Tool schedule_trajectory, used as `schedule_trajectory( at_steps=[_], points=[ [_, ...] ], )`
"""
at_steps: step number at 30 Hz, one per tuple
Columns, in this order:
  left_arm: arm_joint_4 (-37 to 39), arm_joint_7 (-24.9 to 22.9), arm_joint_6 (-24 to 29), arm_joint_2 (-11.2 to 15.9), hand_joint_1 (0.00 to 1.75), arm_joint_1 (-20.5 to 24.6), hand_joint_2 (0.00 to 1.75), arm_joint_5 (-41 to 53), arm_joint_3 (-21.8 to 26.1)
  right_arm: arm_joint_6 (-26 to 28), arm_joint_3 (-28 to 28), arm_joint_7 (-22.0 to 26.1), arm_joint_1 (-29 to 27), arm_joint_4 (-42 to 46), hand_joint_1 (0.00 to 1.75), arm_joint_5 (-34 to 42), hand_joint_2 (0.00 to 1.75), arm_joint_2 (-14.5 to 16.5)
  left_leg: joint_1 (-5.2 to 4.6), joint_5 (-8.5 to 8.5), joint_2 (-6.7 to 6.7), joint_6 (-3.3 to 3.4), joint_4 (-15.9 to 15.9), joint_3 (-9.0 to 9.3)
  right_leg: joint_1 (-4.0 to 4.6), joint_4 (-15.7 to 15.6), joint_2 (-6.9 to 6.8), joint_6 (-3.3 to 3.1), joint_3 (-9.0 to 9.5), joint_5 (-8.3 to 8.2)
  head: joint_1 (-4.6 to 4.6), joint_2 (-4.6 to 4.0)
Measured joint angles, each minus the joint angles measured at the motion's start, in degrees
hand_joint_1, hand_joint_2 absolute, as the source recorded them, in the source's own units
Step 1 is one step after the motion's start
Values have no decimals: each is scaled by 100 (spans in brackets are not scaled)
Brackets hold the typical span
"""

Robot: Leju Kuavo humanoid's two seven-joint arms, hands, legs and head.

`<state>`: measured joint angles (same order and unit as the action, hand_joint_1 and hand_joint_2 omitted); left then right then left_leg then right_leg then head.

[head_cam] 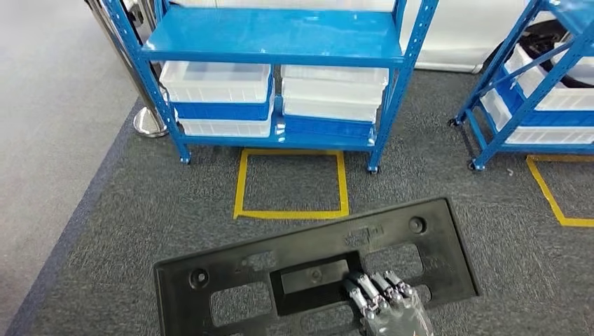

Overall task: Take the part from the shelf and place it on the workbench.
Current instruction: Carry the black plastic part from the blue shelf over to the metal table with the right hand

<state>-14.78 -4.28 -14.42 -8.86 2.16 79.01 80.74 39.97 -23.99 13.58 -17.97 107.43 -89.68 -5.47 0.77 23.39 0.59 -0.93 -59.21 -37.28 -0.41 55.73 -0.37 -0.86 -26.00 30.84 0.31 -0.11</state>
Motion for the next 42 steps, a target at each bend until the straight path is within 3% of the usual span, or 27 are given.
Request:
schedule_trajectory(
  at_steps=[3, 4, 5, 6, 8, 10, 11, 12, 14, 15, 16, 18, 19, 20, 22, 23, 24, 25, 27, 29, 31, 34, 35, 36, 37, 40, 42],
  points=[
    [1, 0, -2, 11, 0, -7, 175, 5, 0, -2, 61, 29, -54, 16, 175, 0, 175, 42, 6, 868, -10, -56, -869, -219, 7, 10, -23, -92, -263, -218, -11, 0],
    [1, 0, -3, 12, 0, -7, 175, 11, 0, -2, 85, 47, -73, 20, 175, 0, 175, 55, 6, 1024, -10, -70, -1215, -260, 16, 33, -26, -92, -370, -288, -11, 0],
    [2, 0, -4, 13, 0, -8, 175, 22, 0, -2, 108, 67, -89, 21, 175, 0, 175, 69, 7, 1030, -10, -80, -1462, -248, 22, 67, -28, -89, -488, -354, -11, 0],
    [2, 0, -7, 17, 0, -6, 175, 41, 0, -2, 127, 85, -103, 21, 175, 0, 175, 85, 7, 898, -10, -82, -1538, -152, 26, 115, -30, -81, -610, -414, -12, 0],
    [2, 0, -24, 39, 0, 4, 175, 105, -5, -2, 139, 99, -108, 17, 175, 0, 175, 110, 5, 595, -11, -57, -1098, 344, 25, 241, -31, -56, -849, -515, -13, 0],
    [2, 0, -68, 83, 0, 31, 175, 232, -41, -2, 99, 72, -42, -16, 175, 0, 175, 117, -17, 688, -10, -2, -238, 975, 37, 363, -31, -11, -1019, -598, -11, 0],
    [3, 0, -108, 110, 0, 51, 175, 325, -81, -2, 42, 41, 45, -64, 175, 0, 175, 121, -32, 799, -10, 35, 63, 1153, 41, 393, -33, 17, -1061, -647, -9, 0],
    [6, 1, -156, 140, 0, 68, 175, 431, -132, -3, -51, -3, 167, -144, 175, -1, 175, 133, -47, 864, -8, 75, 234, 1224, 41, 396, -35, 48, -1085, -702, -9, 0],
    [25, 12, -289, 212, 0, 104, 175, 679, -273, -5, -387, -155, 534, -438, 175, -1, 175, 213, -34, 768, 6, 166, 292, 1152, 35, 376, -29, 111, -1124, -779, -5, 0],
    [36, 19, -356, 250, 0, 130, 175, 793, -356, -7, -624, -255, 769, -668, 175, 7, 175, 297, -21, 688, 22, 213, 307, 1087, 30, 430, -21, 135, -1170, -675, 0, 0],
    [46, 25, -415, 295, 0, 158, 175, 890, -444, -9, -877, -351, 1031, -937, 175, 33, 175, 407, -6, 598, 41, 249, 323, 1003, 22, 573, -12, 156, -1238, -458, 4, 0],
    [55, 28, -478, 362, 0, 210, 175, 992, -600, -12, -1342, -476, 1572, -1488, 175, 131, 175, 630, -1, 428, 74, 290, 319, 798, -18, 1153, -4, 189, -1388, 164, 9, 0],
    [57, 28, -485, 390, 0, 225, 175, 1011, -658, -13, -1521, -501, 1804, -1716, 175, 191, 175, 712, -1, 343, 80, 289, 311, 692, -38, 1493, -3, 211, -1433, 360, 8, 0],
    [58, 28, -484, 407, 0, 235, 175, 1020, -704, -13, -1673, -517, 2001, -1912, 175, 252, 175, 767, 1, 262, 80, 279, 298, 577, -57, 1769, -2, 232, -1432, 393, 8, 0],
    [64, 26, -476, 428, 0, 241, 175, 1027, -764, -13, -1901, -531, 2281, -2206, 175, 363, 175, 833, 11, 129, 87, 239, 254, 348, -88, 1875, -7, 263, -1229, 74, 9, 0],
    [71, 24, -470, 432, 0, 236, 175, 1026, -790, -13, -1987, -534, 2380, -2318, 175, 419, 175, 854, 19, 79, 100, 213, 222, 245, -101, 1677, -36, 273, -1012, -118, 8, 0],
    [77, 23, -465, 438, 0, 228, 175, 1027, -811, -12, -2060, -534, 2466, -2412, 175, 470, 175, 871, 19, 37, 115, 180, 175, 162, -103, 1301, -122, 279, -708, -163, 9, 0],
    [84, 22, -460, 445, 0, 216, 175, 1027, -831, -11, -2128, -535, 2544, -2502, 175, 521, 175, 893, 18, 5, 135, 143, 124, 100, -86, 860, -209, 263, -396, -92, 8, 0],
    [92, 22, -454, 463, 0, 202, 175, 1028, -852, -10, -2226, -537, 2664, -2646, 175, 601, 175, 936, 17, -54, 185, 55, 60, 52, -41, 261, -323, 187, -37, 160, 3, 0],
    [100, 22, -453, 471, 0, 201, 175, 1029, -861, -10, -2287, -539, 2733, -2748, 175, 637, 175, 964, 49, -101, 263, -39, 59, 46, -13, 173, -255, 63, -56, 151, 2, 0],
    [105, 22, -454, 477, 0, 199, 175, 1030, -863, -10, -2331, -541, 2779, -2826, 175, 642, 175, 984, 80, 96, 209, -107, -128, -35, -5, 161, -166, -52, -134, 49, 3, 0],
    [109, 22, -457, 492, 0, 187, 175, 1033, -864, -10, -2361, -542, 2821, -2916, 175, 643, 175, 1008, 77, 793, 22, -134, -1155, -389, 37, 169, -19, -146, -286, -89, 0, 0],
    [109, 22, -457, 500, 0, 182, 175, 1035, -864, -10, -2365, -543, 2828, -2944, 175, 643, 175, 1012, 68, 896, 1, -124, -1434, -463, 61, 178, 35, -158, -331, -121, 0, 0],
    [109, 22, -457, 508, 0, 179, 175, 1038, -866, -10, -2370, -546, 2834, -2973, 175, 642, 175, 1015, 58, 886, -11, -101, -1527, -447, 85, 188, 91, -166, -367, -145, 0, 0],
    [110, 22, -457, 513, 0, 178, 175, 1040, -870, -10, -2375, -549, 2840, -3002, 175, 642, 175, 1018, 41, 771, -29, -62, -1385, -314, 109, 200, 154, -169, -389, -161, 0, 0],
    [116, 23, -462, 558, 0, 175, 175, 1044, -893, -10, -2394, -555, 2870, -3075, 175, 642, 175, 1037, -16, 383, -336, 138, -270, 378, 132, 245, 317, -152, -437, -186, 5, 0],
    [125, 25, -468, 588, 0, 168, 175, 1046, -902, -10, -2420, -560, 2901, -3125, 175, 641, 175, 1049, -43, 369, -484, 205, 67, 554, 84, 260, 417, -93, -497, -223, 1, 0]
  ],
)
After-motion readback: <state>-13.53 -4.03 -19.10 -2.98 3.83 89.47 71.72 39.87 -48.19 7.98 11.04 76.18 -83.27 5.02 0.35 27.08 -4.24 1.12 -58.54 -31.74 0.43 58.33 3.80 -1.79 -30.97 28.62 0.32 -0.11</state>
